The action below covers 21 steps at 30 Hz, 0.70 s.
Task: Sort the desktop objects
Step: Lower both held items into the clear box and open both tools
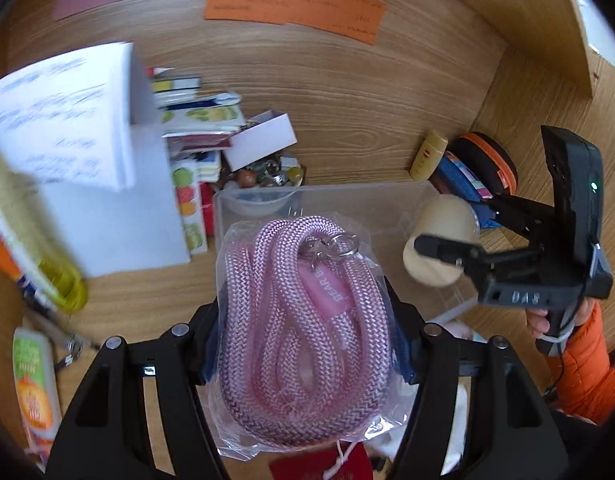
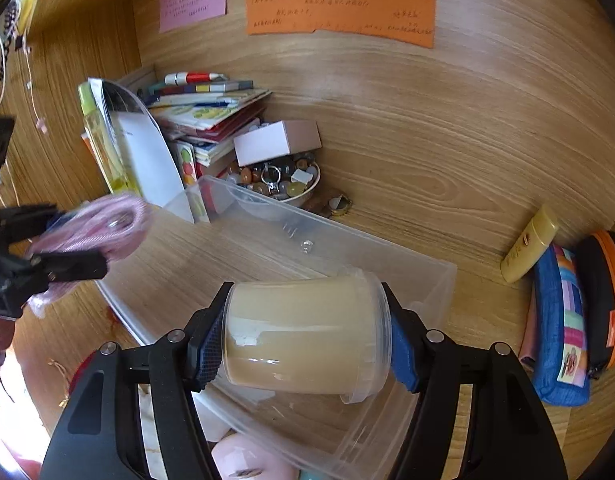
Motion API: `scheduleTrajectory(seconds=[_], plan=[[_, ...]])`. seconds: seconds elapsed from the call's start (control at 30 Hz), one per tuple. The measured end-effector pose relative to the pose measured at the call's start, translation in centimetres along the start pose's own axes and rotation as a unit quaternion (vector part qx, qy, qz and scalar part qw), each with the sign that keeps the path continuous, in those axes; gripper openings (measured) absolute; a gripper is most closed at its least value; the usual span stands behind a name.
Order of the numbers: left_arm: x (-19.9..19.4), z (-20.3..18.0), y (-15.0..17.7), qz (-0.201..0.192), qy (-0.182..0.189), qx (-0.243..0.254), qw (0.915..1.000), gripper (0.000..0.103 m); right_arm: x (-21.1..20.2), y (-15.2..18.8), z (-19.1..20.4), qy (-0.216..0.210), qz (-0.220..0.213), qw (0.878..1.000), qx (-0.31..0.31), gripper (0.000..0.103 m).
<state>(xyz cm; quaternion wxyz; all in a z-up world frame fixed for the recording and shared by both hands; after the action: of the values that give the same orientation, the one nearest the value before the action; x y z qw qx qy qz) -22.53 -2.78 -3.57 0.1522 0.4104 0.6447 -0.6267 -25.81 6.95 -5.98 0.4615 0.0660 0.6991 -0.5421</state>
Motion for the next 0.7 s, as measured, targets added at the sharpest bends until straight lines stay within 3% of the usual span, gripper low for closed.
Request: scheduleTrajectory(seconds=[0.37, 0.7], plan=[[4.7, -0.7, -1.2, 0.041, 0.004, 0.034, 0.9986, 0.065, 3.2, 0.7, -0.6, 0.004, 0.043, 0.999, -0.028, 0.064], [8.0, -0.1, -0.4, 0.09, -0.003, 0.052, 0.9946, 0.065, 4.5, 1.7, 0.3, 0.002, 0.091, 0.993, -0.07, 0.064]])
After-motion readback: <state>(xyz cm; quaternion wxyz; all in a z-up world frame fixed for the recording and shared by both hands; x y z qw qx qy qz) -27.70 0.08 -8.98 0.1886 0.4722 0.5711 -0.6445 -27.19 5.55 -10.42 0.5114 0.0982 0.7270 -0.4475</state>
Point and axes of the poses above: each gripper's, at about its wrist camera, not at the fingertips, and x roughly the way its jaws point, z to its left, y to its underside, the point moved 9 cm from there along x, roughly the way its jaws point, and after that the axes turned 2 degrees about x, right-handed, at the moved point
